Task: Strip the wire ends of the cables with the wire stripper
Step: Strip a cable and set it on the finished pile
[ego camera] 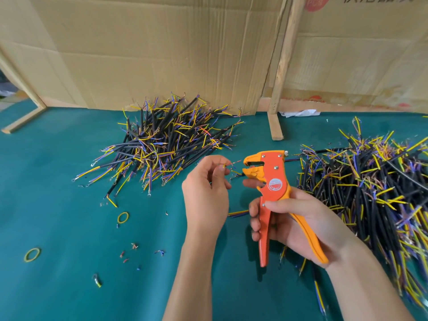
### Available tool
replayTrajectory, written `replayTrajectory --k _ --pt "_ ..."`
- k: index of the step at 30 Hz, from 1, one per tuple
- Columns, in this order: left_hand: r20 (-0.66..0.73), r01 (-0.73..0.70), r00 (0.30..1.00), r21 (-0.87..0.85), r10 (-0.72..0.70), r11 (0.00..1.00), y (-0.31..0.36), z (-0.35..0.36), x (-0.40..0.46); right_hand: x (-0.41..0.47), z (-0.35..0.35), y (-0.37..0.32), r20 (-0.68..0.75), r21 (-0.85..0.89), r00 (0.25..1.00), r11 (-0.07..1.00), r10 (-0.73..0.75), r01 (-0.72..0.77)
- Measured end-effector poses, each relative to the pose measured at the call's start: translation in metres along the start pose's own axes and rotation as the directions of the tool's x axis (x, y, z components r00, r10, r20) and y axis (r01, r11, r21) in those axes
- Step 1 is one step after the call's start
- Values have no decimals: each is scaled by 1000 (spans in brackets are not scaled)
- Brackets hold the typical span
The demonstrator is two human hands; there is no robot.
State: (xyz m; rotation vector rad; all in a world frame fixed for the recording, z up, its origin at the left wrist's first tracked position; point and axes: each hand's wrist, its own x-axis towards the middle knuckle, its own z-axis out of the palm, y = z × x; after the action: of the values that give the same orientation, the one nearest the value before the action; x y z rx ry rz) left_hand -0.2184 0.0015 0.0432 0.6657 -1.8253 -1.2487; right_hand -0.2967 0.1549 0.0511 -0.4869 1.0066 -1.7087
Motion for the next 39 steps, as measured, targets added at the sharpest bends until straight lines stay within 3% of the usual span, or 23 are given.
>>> replayTrajectory --k 14,29,33,39 --pt "36 -26 999 95 22 995 4 1 -2 -1 7 2 21 -46 1000 999 -12 13" --pt "46 12 999 29 -13 1000 6 5 -4 10 18 11 -157 35 984 996 -81 88" --pt "-12 -4 1000 44 5 999 4 0 -2 9 13 8 -135 119 985 985 -106 123" --pt "-54 -13 998 41 15 999 4 -1 0 6 3 3 -219 160 971 979 -92 128"
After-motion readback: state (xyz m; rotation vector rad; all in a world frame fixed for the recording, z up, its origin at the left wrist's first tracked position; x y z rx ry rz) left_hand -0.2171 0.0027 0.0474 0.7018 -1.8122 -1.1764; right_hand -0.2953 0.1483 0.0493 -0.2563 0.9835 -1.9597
